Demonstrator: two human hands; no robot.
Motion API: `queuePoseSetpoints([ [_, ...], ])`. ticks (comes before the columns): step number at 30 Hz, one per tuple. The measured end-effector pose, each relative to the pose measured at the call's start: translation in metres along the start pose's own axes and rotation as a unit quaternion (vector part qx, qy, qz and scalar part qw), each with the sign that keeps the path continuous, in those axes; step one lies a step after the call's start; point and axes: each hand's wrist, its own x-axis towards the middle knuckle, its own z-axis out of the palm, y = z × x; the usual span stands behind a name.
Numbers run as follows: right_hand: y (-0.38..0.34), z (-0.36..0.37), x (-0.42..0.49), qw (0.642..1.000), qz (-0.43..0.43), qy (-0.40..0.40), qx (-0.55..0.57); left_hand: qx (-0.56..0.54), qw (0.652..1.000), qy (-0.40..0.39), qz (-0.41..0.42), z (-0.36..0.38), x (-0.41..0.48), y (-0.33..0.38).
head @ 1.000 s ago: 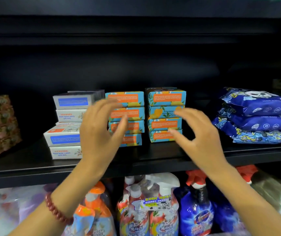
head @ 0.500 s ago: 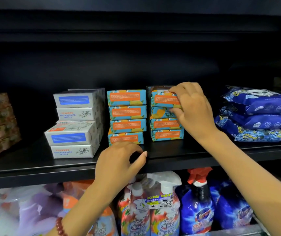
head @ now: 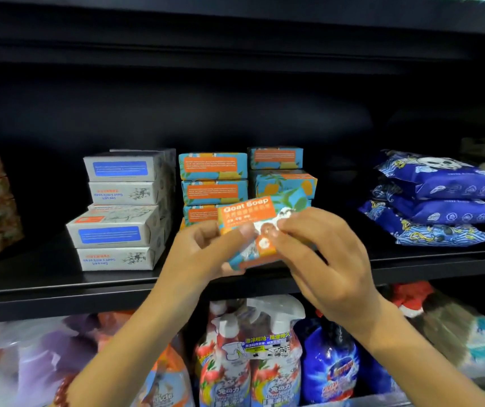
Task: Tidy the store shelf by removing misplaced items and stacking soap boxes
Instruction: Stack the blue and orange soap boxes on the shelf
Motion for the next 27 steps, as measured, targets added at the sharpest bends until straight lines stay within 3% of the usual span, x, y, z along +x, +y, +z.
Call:
queuePoseSetpoints([
  [4,-0.004,-0.002,-0.007,0.998,0.013,-0.05,0.026,0.018,0.999,0.018,0.032,-0.003,-0.004,-0.004],
  [8,-0.002,-0.013,-0.006,0.979,0.136,-0.138,0.07,0.076,0.994,0.019,0.077,-0.006,-0.006,-0.004],
  [13,-0.003,-0.018,0.004,0.877,0.369,-0.194,0.238,0.079,0.991,-0.011,0.108,-0.007,-0.005,-0.007],
  [18,-0.006,-0.014,0.001,0.907,0.349,-0.135,0.195,0.077,0.99,-0.022,0.115,-0.008,-0.002,-0.009],
  [22,-0.01,-0.012,-0.007,0.949,0.267,-0.071,0.152,0.059,0.995,-0.027,0.077,-0.012,-0.002,-0.008],
  [27,-0.012,-0.011,-0.01,0.956,0.239,-0.067,0.155,0.103,0.988,-0.086,0.075,-0.011,-0.004,-0.007],
])
